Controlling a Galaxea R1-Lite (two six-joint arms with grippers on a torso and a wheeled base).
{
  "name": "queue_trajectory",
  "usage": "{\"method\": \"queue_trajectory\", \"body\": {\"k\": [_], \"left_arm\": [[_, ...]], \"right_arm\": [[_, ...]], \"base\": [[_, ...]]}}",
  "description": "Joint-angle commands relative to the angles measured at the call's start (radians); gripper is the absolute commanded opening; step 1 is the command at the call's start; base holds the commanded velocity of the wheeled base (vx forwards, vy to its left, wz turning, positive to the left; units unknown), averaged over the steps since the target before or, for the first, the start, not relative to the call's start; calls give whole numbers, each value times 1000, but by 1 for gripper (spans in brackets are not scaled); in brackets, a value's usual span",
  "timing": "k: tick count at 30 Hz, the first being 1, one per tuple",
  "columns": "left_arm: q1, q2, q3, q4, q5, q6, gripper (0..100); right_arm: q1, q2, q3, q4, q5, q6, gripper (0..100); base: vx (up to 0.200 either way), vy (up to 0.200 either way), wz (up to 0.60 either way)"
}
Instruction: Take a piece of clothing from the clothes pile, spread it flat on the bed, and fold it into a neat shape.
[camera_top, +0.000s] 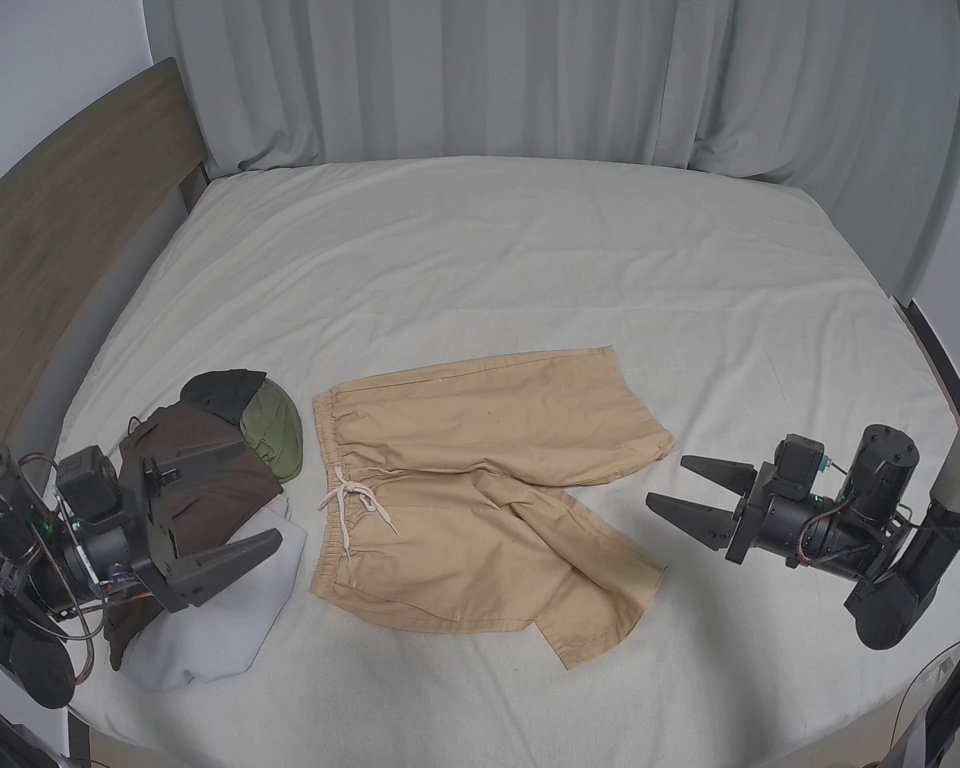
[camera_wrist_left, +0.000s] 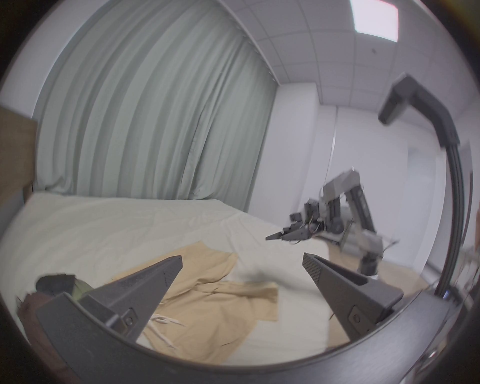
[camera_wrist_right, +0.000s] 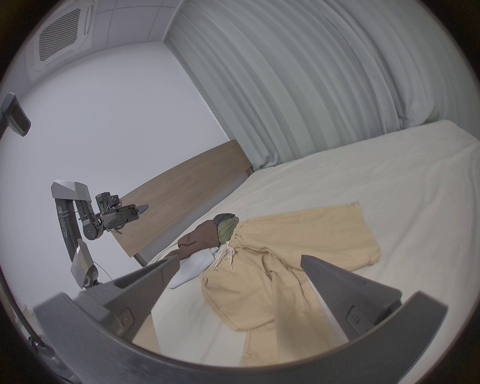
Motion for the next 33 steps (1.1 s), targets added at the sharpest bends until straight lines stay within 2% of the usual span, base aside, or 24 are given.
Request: {"method": "queue_trajectory", "body": {"k": [1, 3, 4, 24, 28, 29, 30, 33], "left_arm": [[63, 176, 2, -3, -8, 219, 100], [77, 227, -10, -4, -32, 314, 100], [81, 236, -12, -3, -48, 329, 100], [86, 259, -4, 0, -55, 321, 100], [86, 261, -2, 0, -55, 321, 100], [86, 261, -2, 0, -55, 321, 100], [86, 261, -2, 0, -55, 321, 100], [86, 261, -2, 0, -55, 320, 100]], "right_arm": [[4, 73, 44, 0, 0, -1, 100], [4, 87, 46, 0, 0, -1, 100], [4, 89, 46, 0, 0, -1, 100], [-26, 176, 148, 0, -2, 23, 100], [-26, 199, 155, 0, -3, 129, 100], [-26, 199, 155, 0, -3, 129, 100], [-28, 205, 155, 0, -5, 172, 100], [-42, 221, 158, 1, 1, 200, 100]], "base": [[0, 0, 0], [0, 0, 0], [0, 0, 0], [0, 0, 0], [0, 0, 0], [0, 0, 0], [0, 0, 0], [0, 0, 0]]}}
